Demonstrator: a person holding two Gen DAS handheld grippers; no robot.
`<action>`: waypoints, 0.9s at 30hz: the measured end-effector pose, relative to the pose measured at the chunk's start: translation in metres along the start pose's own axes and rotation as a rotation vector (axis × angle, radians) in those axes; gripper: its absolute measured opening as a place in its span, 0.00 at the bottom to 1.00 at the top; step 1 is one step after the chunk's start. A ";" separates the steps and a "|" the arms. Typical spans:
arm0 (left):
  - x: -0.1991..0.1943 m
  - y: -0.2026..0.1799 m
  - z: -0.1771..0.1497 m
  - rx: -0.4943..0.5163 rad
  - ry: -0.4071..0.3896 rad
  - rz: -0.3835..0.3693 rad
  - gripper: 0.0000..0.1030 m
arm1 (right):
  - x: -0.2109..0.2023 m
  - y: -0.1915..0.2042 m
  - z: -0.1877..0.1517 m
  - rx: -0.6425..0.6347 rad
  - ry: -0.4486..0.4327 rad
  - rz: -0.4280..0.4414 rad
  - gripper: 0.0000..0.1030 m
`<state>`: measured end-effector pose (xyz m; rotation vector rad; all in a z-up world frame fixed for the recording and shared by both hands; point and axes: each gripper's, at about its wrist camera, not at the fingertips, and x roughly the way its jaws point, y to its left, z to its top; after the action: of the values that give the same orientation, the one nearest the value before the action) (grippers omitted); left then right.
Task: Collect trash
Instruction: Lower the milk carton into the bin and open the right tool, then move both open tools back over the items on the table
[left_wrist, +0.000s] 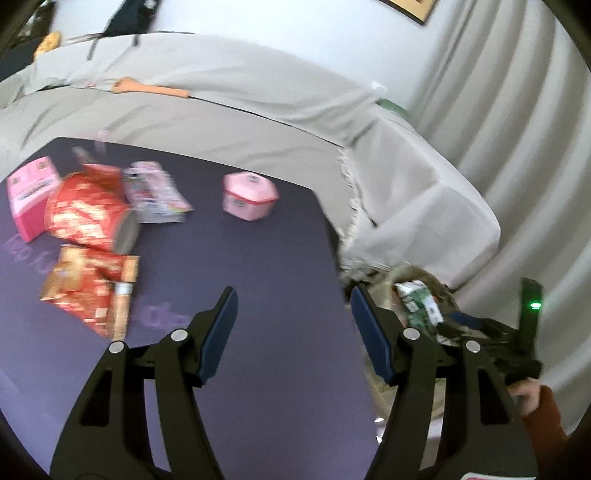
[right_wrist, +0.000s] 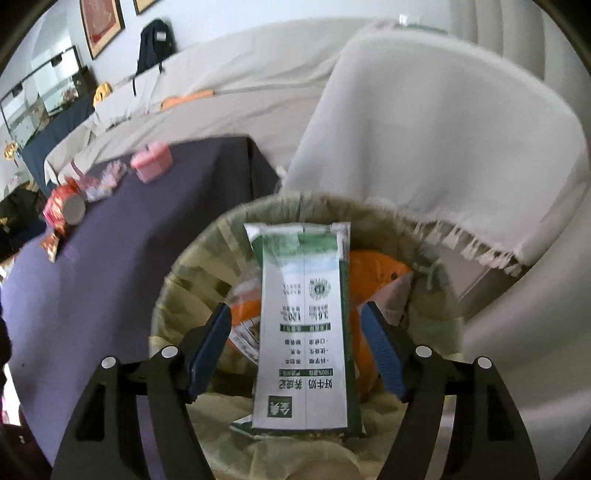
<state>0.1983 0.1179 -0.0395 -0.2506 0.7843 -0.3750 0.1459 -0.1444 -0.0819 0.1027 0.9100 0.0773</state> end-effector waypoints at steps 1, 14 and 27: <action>-0.005 0.008 0.000 -0.011 -0.010 0.012 0.59 | -0.007 0.002 0.003 0.001 -0.022 0.004 0.67; -0.068 0.136 -0.019 -0.186 -0.095 0.197 0.60 | -0.039 0.098 0.042 -0.110 -0.196 0.209 0.74; -0.045 0.164 -0.007 -0.314 -0.078 0.150 0.60 | 0.009 0.175 0.039 -0.187 -0.143 0.210 0.74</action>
<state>0.2027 0.2850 -0.0738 -0.4942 0.7777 -0.0979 0.1776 0.0283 -0.0437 0.0289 0.7433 0.3450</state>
